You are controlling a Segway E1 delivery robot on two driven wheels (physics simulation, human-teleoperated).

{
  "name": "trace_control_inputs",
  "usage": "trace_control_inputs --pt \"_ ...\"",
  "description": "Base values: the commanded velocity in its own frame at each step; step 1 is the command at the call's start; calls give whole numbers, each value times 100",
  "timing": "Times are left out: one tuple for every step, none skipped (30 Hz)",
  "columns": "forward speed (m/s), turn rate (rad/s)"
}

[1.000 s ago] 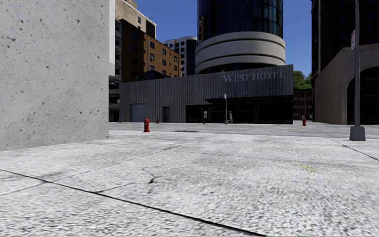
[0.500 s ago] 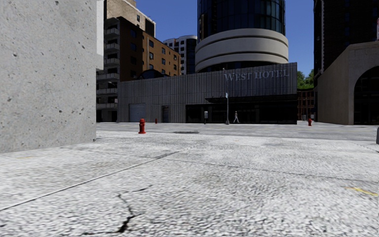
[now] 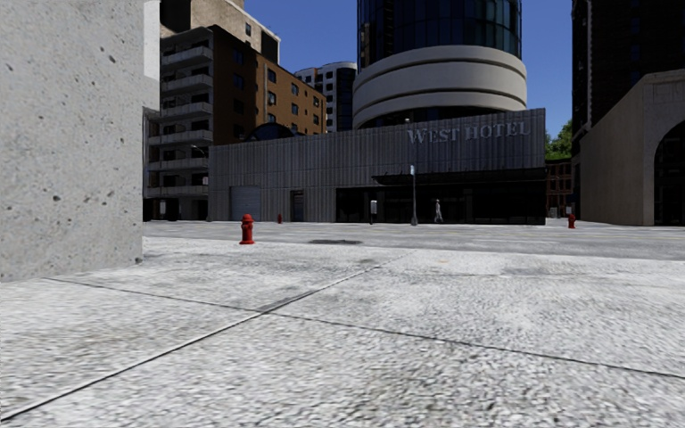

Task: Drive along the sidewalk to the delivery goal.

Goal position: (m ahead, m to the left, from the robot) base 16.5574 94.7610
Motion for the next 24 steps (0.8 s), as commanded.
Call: trace_control_inputs --pt "200 0" --pt "200 0" --pt "200 0" --pt "200 0" --pt "200 0" --pt "200 0" --pt "200 0" --pt "200 0" --pt "200 0" --pt "200 0" --pt "200 0" --pt "200 0" --pt "200 0" --pt "200 0" --pt "200 0" --pt "200 5" --pt "200 5" --pt "200 15" --pt "200 23" --pt "200 27" --pt "200 27" --pt "200 33" --pt "200 38" --pt "200 39"
